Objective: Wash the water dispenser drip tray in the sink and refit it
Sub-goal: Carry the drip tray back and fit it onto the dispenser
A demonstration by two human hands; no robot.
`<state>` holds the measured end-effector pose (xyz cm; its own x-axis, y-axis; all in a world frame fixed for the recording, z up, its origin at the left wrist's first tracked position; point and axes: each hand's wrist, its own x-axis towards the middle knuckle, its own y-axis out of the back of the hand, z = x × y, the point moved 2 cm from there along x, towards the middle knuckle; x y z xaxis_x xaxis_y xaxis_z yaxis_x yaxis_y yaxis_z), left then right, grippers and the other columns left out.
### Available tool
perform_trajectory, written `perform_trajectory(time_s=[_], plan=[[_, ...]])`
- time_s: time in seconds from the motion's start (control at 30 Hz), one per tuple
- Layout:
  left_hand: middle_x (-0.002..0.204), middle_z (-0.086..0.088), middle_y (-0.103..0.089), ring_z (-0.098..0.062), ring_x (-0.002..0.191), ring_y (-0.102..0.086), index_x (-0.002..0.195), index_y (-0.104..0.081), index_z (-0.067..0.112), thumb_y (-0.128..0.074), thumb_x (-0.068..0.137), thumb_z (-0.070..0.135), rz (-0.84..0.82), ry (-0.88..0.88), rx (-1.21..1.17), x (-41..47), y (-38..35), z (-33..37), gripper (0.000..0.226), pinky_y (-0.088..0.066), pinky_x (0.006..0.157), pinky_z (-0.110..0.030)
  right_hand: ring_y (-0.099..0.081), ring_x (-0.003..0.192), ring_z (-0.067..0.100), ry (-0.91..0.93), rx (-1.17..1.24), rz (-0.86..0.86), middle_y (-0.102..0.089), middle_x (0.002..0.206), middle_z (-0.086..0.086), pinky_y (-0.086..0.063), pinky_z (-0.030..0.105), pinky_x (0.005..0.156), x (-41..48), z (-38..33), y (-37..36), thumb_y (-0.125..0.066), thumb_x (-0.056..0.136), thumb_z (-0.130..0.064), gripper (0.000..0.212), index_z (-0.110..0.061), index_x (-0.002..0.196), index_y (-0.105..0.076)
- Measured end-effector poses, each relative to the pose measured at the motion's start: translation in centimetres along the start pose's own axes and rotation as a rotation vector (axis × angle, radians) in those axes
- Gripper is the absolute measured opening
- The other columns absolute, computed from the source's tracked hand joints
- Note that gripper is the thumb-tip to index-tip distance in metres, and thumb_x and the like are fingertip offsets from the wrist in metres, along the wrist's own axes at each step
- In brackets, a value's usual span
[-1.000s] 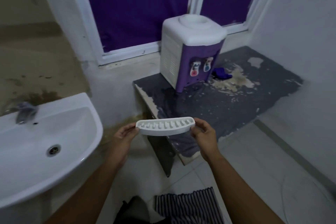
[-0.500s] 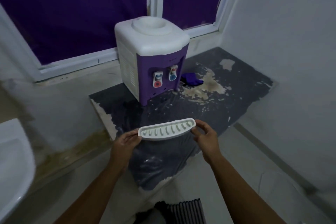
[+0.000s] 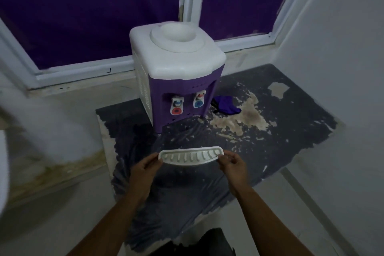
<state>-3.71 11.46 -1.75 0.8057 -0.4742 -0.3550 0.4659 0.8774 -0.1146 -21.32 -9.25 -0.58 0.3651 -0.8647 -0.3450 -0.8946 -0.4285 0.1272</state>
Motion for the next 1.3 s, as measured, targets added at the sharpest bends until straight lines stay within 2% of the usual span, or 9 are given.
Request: perform_trajectory(time_s=[0.2, 0.3, 0.47, 0.57, 0.7, 0.8, 0.93, 1.13, 1.3], plan=[[0.099, 0.015, -0.074, -0.005, 0.101, -0.065, 0.089, -0.075, 0.040, -0.065, 0.087, 0.011, 0.050, 0.041, -0.045, 2.2, -3.3, -0.3, 0.032, -0.050, 0.086, -0.023, -0.053, 0.079, 0.025, -0.035, -0.046, -0.089, -0.060, 0.084, 0.014, -0.047, 0.044, 0.079, 7.4, -0.8, -1.7, -0.064, 0.089, -0.006, 0.017, 0.006, 0.102, -0.062], [0.107, 0.016, -0.073, -0.007, 0.105, -0.065, 0.097, -0.073, 0.044, -0.060, 0.091, 0.016, 0.104, 0.035, -0.043, 3.3, -5.1, 0.0, 0.031, -0.049, 0.086, -0.025, -0.056, 0.080, 0.024, -0.046, -0.150, -0.174, -0.063, 0.084, 0.016, -0.049, 0.046, 0.075, 11.7, -1.2, -2.8, -0.064, 0.090, -0.010, 0.014, 0.004, 0.094, -0.066], [0.124, -0.001, -0.067, -0.019, 0.118, -0.060, 0.121, -0.065, 0.022, -0.058, 0.093, 0.017, 0.215, 0.036, -0.108, 6.0, -8.7, 0.1, 0.030, -0.046, 0.102, -0.038, -0.066, 0.078, 0.020, -0.066, -0.229, -0.285, -0.072, 0.083, 0.003, -0.053, 0.035, 0.070, 16.8, -1.5, -4.9, -0.065, 0.089, -0.022, 0.009, -0.023, 0.081, -0.069], [0.121, -0.005, -0.068, -0.022, 0.116, -0.061, 0.119, -0.065, 0.014, -0.058, 0.092, 0.012, 0.292, 0.108, -0.169, 8.1, -10.4, 0.1, 0.028, -0.046, 0.103, -0.039, -0.066, 0.084, 0.026, -0.159, -0.208, -0.317, -0.071, 0.093, 0.011, -0.056, 0.041, 0.078, 19.5, -1.1, -5.5, -0.065, 0.090, -0.017, 0.002, -0.016, 0.090, -0.066], [0.113, 0.001, -0.072, -0.015, 0.105, -0.067, 0.110, -0.070, 0.022, -0.060, 0.091, 0.017, 0.375, 0.169, -0.169, 9.9, -11.6, 0.6, 0.022, -0.053, 0.089, -0.030, -0.067, 0.082, 0.026, -0.145, -0.299, -0.347, -0.072, 0.091, 0.015, -0.055, 0.038, 0.074, 22.5, -0.6, -6.1, -0.064, 0.089, -0.018, 0.007, -0.012, 0.088, -0.067], [0.121, -0.012, -0.067, -0.027, 0.113, -0.063, 0.120, -0.063, 0.011, -0.054, 0.094, 0.010, 0.367, 0.189, -0.167, 11.0, -12.3, 0.9, 0.028, -0.049, 0.100, -0.043, -0.067, 0.087, 0.028, -0.184, -0.273, -0.376, -0.071, 0.090, 0.014, -0.055, 0.044, 0.085, 24.1, -0.8, -7.1, -0.063, 0.091, -0.014, 0.010, -0.016, 0.081, -0.065], [0.129, -0.019, -0.060, -0.034, 0.122, -0.055, 0.127, -0.056, 0.003, -0.049, 0.095, 0.003, 0.438, 0.203, -0.235, 12.4, -12.7, 1.3, 0.033, -0.040, 0.108, -0.047, -0.065, 0.084, 0.025, -0.235, -0.199, -0.394, -0.068, 0.092, 0.016, -0.055, 0.038, 0.078, 25.5, -1.1, -8.5, -0.062, 0.090, -0.007, 0.012, -0.003, 0.101, -0.065], [0.128, -0.027, -0.057, -0.034, 0.113, -0.057, 0.123, -0.053, -0.010, -0.051, 0.093, 0.002, 0.482, 0.182, -0.307, 13.4, -13.2, 1.5, 0.032, -0.038, 0.109, -0.051, -0.064, 0.077, 0.019, -0.262, -0.120, -0.391, -0.068, 0.083, 0.008, -0.054, 0.030, 0.073, 26.4, -1.3, -9.2, -0.063, 0.086, 0.001, 0.022, -0.020, 0.078, -0.064], [0.115, -0.024, -0.054, -0.030, 0.108, -0.050, 0.122, -0.050, -0.012, -0.046, 0.093, -0.002, 0.491, 0.160, -0.387, 14.1, -13.7, 1.5, 0.031, -0.032, 0.111, -0.048, -0.067, 0.083, 0.021, -0.248, -0.088, -0.379, -0.071, 0.082, 0.003, -0.056, 0.037, 0.082, 26.4, -0.8, -9.1, -0.070, 0.084, -0.004, 0.018, -0.021, 0.075, -0.067]])
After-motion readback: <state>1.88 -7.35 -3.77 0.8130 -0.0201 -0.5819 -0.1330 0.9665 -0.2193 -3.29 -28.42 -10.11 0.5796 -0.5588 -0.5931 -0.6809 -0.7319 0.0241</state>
